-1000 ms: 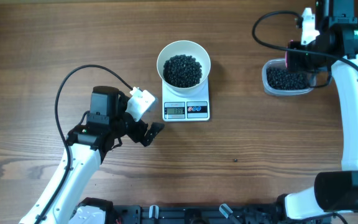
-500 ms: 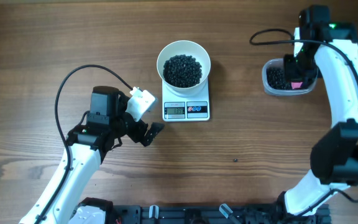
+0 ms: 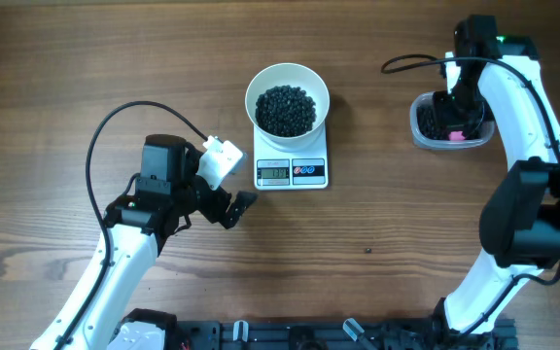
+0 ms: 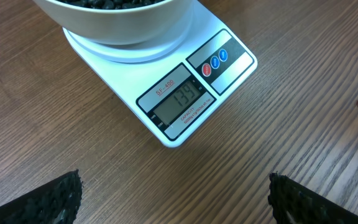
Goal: Scoop item into bowl and weigh 150g on scale
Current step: 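Return the empty pink scoop to the bean tub with the right gripper, then dip the pink scoop into the black beans and lift it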
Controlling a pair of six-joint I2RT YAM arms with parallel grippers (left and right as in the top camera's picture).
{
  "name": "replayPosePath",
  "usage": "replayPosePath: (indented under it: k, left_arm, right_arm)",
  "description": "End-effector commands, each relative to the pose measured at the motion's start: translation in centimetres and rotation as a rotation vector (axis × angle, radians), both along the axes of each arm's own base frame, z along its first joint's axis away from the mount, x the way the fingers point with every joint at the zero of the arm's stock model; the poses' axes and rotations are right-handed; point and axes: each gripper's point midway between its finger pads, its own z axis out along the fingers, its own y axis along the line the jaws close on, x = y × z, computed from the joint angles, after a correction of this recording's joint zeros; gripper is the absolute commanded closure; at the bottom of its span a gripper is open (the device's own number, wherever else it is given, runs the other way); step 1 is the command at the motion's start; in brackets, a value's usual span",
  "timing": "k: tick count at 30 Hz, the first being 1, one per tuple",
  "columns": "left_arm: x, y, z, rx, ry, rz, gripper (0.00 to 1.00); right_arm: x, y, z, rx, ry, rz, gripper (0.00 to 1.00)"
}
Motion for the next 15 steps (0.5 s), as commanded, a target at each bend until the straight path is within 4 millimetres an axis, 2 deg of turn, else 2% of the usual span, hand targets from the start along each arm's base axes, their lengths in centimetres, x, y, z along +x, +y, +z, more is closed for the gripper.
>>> replayPosePath:
  k: [1,8,15]
  left_arm:
    - [-0.2,-0.1,-0.2,-0.013,0.013,-0.002,0.0]
    - [-0.2,-0.1,-0.2,-0.013,0.013,-0.002,0.0]
    - [-0.2,-0.1,-0.2,-0.013,0.013,-0.003,0.0]
  right_arm:
    - [-0.2,2.0,-1.4,0.124,0.037,0.052,0.96]
    - [-0.2,3.3,-1.2,0.266,0.027,0.044,0.96]
    - [-0.1,1.8,0.1,0.44,-0.027,-0.063,0.96]
